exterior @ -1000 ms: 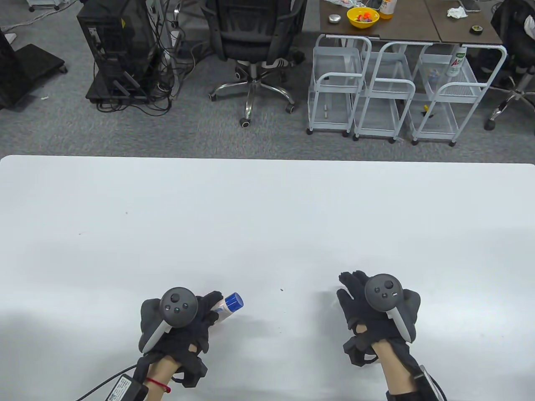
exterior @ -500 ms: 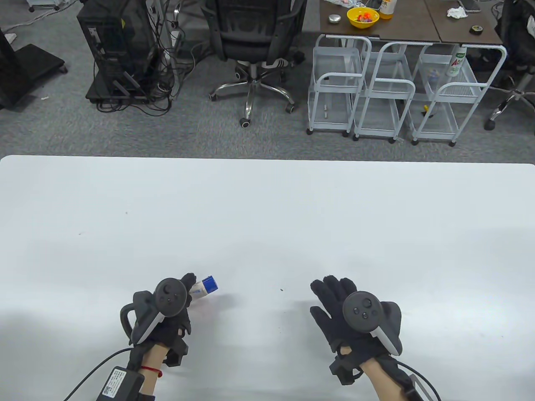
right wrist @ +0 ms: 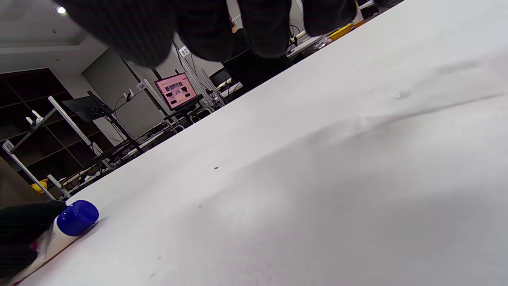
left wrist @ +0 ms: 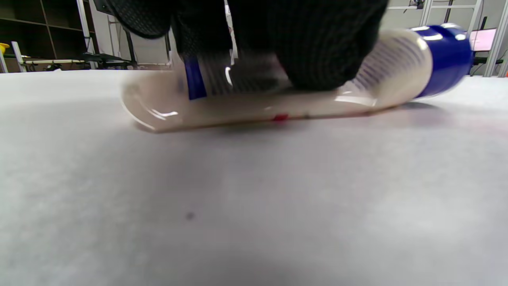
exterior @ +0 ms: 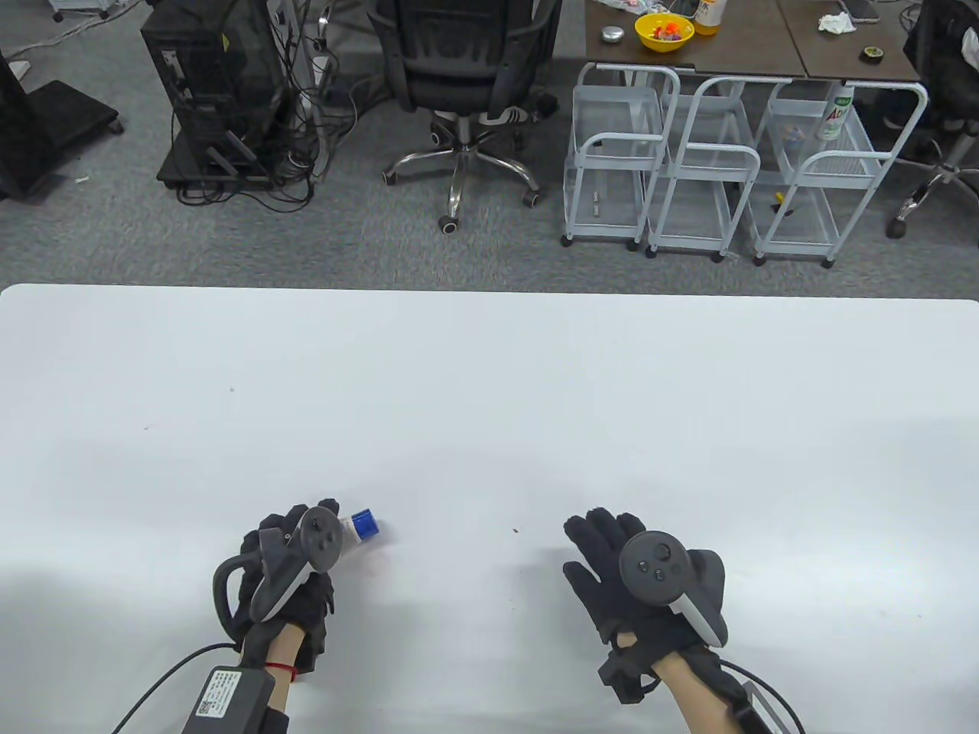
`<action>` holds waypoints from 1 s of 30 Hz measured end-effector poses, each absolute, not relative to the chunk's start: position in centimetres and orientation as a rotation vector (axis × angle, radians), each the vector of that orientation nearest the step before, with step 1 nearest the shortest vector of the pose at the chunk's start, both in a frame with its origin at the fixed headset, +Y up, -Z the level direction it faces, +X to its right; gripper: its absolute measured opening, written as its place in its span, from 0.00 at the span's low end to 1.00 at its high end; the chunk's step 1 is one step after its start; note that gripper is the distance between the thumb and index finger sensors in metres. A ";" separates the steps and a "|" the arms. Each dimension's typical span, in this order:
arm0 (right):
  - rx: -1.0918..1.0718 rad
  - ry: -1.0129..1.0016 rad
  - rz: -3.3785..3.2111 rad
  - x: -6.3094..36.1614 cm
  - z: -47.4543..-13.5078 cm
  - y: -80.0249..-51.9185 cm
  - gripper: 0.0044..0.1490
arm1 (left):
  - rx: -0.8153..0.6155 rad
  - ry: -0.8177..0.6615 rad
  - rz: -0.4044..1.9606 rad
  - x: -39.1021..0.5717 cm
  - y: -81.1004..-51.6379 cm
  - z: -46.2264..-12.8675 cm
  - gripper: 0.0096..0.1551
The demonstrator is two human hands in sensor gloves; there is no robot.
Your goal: Squeeze hand cream onto cotton pad
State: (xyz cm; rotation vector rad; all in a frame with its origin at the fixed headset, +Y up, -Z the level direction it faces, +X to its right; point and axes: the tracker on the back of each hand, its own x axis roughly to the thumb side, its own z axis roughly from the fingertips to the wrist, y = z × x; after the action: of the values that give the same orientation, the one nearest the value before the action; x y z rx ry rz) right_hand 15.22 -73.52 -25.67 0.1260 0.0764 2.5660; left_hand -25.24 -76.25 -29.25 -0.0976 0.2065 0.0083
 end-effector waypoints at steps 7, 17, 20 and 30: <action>0.119 0.077 2.569 15.3 -25.7 -73.4 0.40 | -0.086 0.221 0.000 -25.4 -75.7 -29.0 0.35; 0.128 0.069 2.568 15.4 -25.6 -73.4 0.40 | 0.081 0.007 0.279 -23.4 -72.3 -27.0 0.38; 0.133 0.078 2.567 15.3 -25.6 -73.5 0.40 | 0.078 -0.065 0.336 -22.4 -71.9 -26.1 0.41; 0.142 0.114 2.582 14.7 -25.6 -74.3 0.42 | 0.018 -0.246 0.317 -18.9 -72.0 -23.8 0.50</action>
State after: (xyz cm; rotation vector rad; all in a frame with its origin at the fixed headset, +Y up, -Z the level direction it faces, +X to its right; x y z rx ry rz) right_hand 14.66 -74.30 -25.63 0.1420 0.1143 2.5817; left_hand -18.94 -71.95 -23.77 0.0179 -0.2463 0.3173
